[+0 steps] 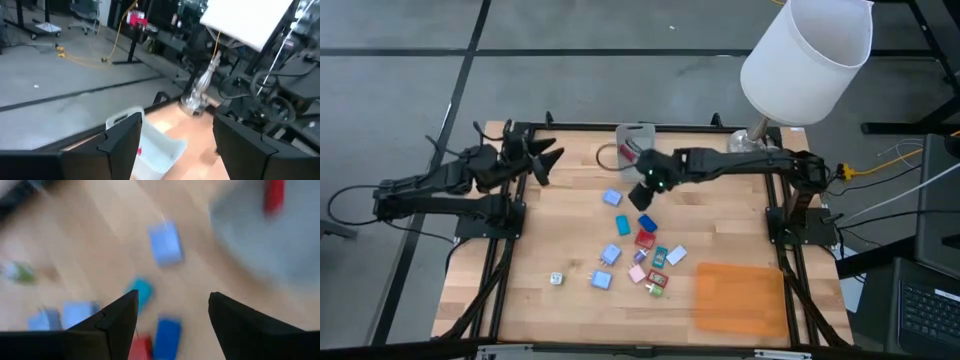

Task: Pick & Place Office items
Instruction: Put the dark blue digital timer into the gray bin

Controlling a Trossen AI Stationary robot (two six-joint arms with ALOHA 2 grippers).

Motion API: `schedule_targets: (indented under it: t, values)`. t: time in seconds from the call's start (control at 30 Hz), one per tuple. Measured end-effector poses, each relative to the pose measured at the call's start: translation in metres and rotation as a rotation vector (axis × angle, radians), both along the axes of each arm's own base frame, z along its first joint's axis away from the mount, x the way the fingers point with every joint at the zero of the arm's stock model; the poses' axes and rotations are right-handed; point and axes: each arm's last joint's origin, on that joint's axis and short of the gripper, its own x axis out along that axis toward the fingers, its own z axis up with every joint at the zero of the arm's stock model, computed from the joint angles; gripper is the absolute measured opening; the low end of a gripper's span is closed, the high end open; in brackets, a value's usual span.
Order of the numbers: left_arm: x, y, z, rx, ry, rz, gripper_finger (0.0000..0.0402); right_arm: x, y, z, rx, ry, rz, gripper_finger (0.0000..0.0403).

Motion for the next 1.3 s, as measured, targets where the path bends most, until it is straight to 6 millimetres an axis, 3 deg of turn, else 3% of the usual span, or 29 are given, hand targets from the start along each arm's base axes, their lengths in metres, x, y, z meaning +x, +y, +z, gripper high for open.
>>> schedule_targets:
  t: [0.23, 0.47, 1.07, 1.3]
  values:
    - [0.01, -0.003, -0.039, -0.072, 0.089, -0.143, 0.0248, 0.015, 0.026, -0.047, 0.092, 0.13, -0.123, 0.0239]
    - [0.012, -0.005, -0.052, -0.074, 0.12, -0.245, 0.0251, 0.023, 0.049, -0.086, 0.171, 0.236, -0.166, 0.0239]
    - [0.011, -0.007, -0.054, -0.063, 0.139, -0.32, 0.0251, 0.023, 0.041, -0.093, 0.121, 0.265, -0.183, 0.0239]
    - [0.011, -0.007, -0.056, -0.076, 0.162, -0.334, 0.0251, 0.032, 0.039, -0.11, 0.164, 0.245, -0.16, 0.0239]
